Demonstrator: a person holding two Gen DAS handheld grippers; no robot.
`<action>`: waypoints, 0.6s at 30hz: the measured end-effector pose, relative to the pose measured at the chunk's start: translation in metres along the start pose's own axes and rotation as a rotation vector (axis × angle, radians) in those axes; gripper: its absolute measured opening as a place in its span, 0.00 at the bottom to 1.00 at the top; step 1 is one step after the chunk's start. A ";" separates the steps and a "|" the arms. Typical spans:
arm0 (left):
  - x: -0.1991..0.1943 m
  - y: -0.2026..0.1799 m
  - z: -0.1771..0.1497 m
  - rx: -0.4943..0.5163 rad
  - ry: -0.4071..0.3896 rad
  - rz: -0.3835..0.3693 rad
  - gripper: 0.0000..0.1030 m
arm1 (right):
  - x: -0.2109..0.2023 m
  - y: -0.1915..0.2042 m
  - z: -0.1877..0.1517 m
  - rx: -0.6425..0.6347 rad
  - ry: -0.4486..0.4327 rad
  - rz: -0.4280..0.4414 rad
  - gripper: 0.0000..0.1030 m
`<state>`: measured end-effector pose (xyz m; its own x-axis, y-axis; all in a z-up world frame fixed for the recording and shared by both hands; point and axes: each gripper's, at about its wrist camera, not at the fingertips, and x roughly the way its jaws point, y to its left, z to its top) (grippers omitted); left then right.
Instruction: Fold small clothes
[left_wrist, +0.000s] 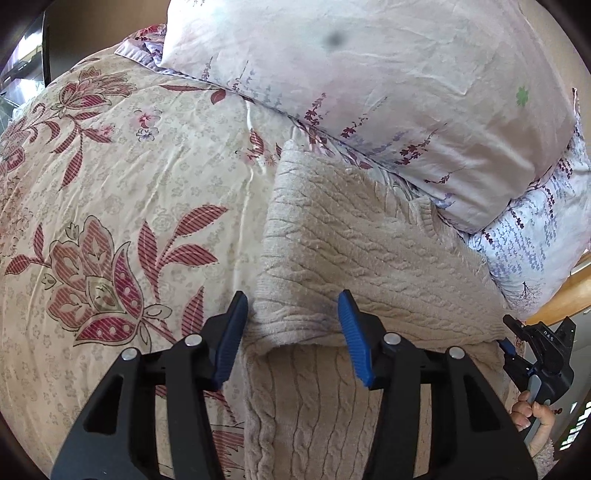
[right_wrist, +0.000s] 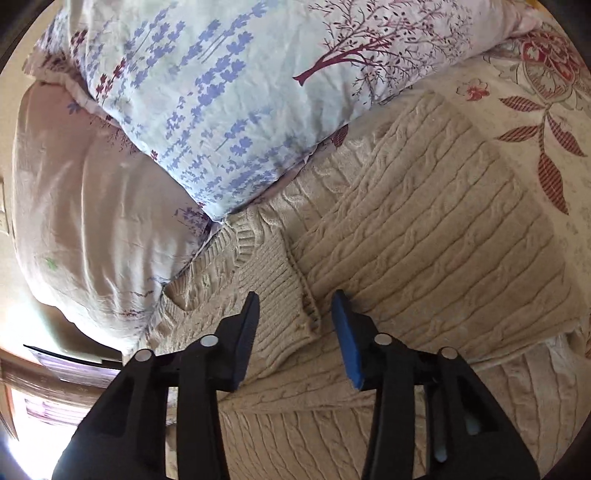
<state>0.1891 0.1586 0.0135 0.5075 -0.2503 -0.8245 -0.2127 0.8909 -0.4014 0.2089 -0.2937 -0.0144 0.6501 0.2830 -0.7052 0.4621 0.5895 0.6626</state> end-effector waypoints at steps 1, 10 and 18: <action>0.000 0.000 0.000 0.000 0.001 -0.002 0.46 | 0.000 -0.001 0.001 0.000 0.012 0.013 0.25; 0.001 0.002 0.003 -0.008 0.001 -0.017 0.42 | -0.004 0.015 -0.006 -0.069 -0.038 0.026 0.07; 0.003 -0.001 0.002 0.014 0.004 -0.012 0.40 | -0.016 0.003 -0.019 -0.071 -0.074 -0.055 0.07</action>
<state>0.1928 0.1579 0.0118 0.5062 -0.2623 -0.8216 -0.1952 0.8931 -0.4054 0.1886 -0.2818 -0.0060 0.6692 0.1934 -0.7175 0.4560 0.6555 0.6020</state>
